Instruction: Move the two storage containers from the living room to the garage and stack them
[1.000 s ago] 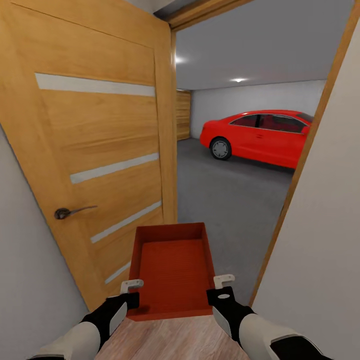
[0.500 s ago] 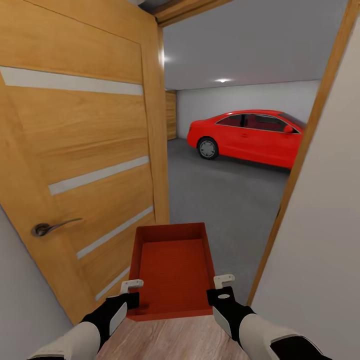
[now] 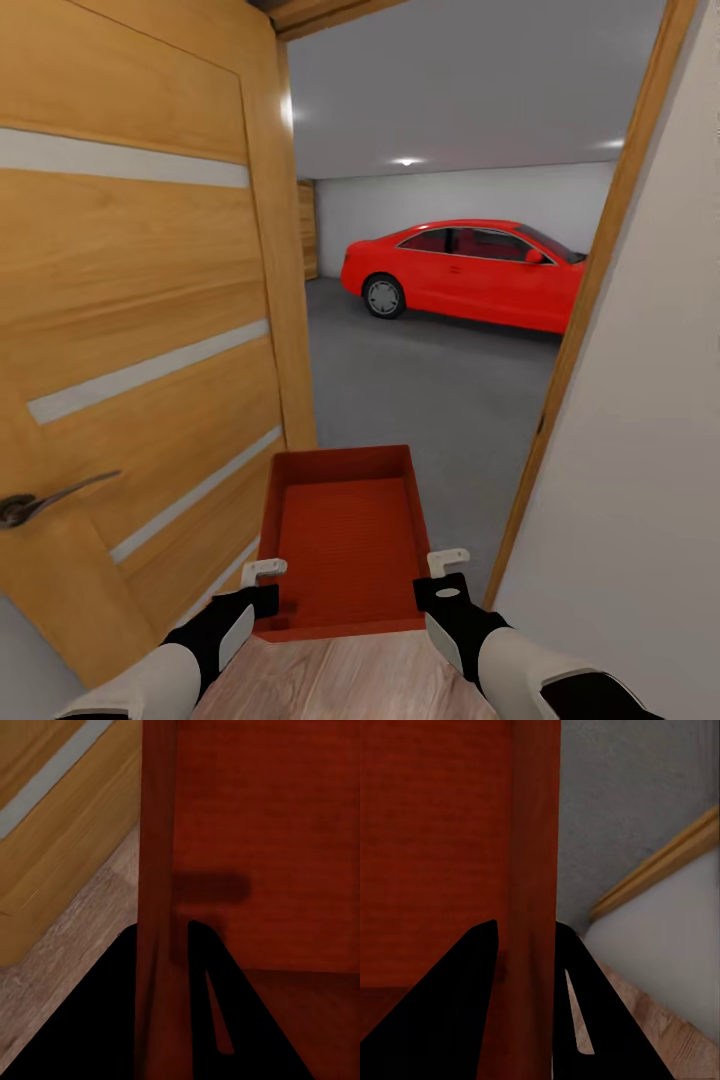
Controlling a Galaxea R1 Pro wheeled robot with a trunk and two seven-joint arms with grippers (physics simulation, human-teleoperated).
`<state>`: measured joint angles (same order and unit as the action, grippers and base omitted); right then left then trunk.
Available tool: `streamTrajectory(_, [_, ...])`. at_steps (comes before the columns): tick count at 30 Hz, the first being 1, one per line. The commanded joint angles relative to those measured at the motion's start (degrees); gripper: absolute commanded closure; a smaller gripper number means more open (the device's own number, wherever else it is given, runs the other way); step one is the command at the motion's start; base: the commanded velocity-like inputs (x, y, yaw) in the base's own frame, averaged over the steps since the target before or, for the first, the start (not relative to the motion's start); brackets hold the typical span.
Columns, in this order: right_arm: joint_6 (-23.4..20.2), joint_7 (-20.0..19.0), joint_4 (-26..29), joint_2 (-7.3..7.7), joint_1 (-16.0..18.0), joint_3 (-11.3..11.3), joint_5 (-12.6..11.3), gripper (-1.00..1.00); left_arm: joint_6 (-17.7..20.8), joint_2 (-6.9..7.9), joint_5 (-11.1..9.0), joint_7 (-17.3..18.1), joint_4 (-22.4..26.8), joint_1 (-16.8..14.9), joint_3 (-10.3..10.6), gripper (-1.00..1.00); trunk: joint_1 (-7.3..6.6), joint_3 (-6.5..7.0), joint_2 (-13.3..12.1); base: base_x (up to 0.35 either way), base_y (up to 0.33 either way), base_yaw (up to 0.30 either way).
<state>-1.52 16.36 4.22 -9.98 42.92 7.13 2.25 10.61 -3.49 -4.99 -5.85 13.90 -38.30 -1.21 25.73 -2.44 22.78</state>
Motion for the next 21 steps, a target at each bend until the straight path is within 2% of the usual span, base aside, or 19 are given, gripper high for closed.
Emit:
streamTrajectory(1, [-0.41, 0.69, -0.26, -0.02, 0.06, -0.98, -0.40, 1.00, 0.20, 2.87, -0.55, -0.46, 1.65, -0.02, -0.37, 1.00, 0.05, -0.14, 0.13, 0.160, 0.155, -0.236])
streamTrajectory(21, [-0.41, 0.69, -0.26, -0.02, 0.06, -0.98, -0.40, 1.00, 0.20, 2.88, -0.55, -0.39, 1.65, -0.02, -0.37, 1.00, 0.05, -0.14, 0.13, 0.160, 0.155, -0.237])
